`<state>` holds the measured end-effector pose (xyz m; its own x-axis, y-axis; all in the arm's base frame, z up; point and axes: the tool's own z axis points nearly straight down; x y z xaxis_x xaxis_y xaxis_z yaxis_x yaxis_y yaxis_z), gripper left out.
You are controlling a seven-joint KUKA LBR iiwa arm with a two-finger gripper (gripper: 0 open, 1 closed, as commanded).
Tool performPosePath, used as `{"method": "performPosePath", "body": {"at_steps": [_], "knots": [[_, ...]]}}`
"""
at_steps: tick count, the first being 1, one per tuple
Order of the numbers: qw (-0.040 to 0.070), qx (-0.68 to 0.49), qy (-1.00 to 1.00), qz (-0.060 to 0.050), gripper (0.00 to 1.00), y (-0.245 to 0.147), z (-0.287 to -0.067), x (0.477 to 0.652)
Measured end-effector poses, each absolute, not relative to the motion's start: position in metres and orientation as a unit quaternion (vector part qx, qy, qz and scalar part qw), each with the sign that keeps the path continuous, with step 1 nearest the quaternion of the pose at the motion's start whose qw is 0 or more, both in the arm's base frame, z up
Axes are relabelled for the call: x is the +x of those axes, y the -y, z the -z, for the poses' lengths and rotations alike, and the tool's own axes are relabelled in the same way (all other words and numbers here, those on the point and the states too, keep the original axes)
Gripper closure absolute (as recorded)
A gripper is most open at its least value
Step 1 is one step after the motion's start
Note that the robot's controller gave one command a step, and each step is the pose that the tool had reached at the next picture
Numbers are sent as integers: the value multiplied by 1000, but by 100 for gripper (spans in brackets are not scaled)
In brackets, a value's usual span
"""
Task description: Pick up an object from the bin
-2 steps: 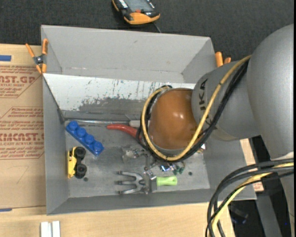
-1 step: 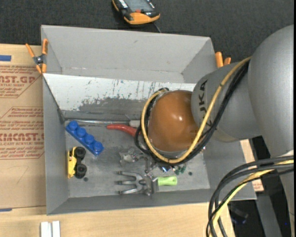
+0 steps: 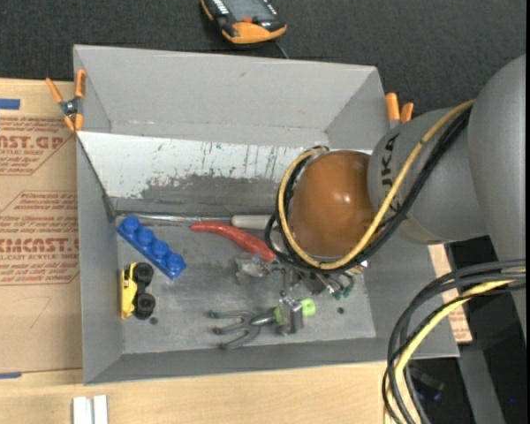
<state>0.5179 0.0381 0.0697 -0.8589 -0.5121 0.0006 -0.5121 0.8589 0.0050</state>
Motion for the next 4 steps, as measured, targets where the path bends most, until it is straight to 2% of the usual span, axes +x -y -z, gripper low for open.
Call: {"method": "performPosePath", "body": {"at_steps": [1,2,3,4], "knots": [[0,268,963,4,100,-28,-75,494],[0,268,963,4,100,-28,-75,494],[6,257,966,5,100,-28,-105,498],[4,193,981,4,100,-8,-98,500]]}}
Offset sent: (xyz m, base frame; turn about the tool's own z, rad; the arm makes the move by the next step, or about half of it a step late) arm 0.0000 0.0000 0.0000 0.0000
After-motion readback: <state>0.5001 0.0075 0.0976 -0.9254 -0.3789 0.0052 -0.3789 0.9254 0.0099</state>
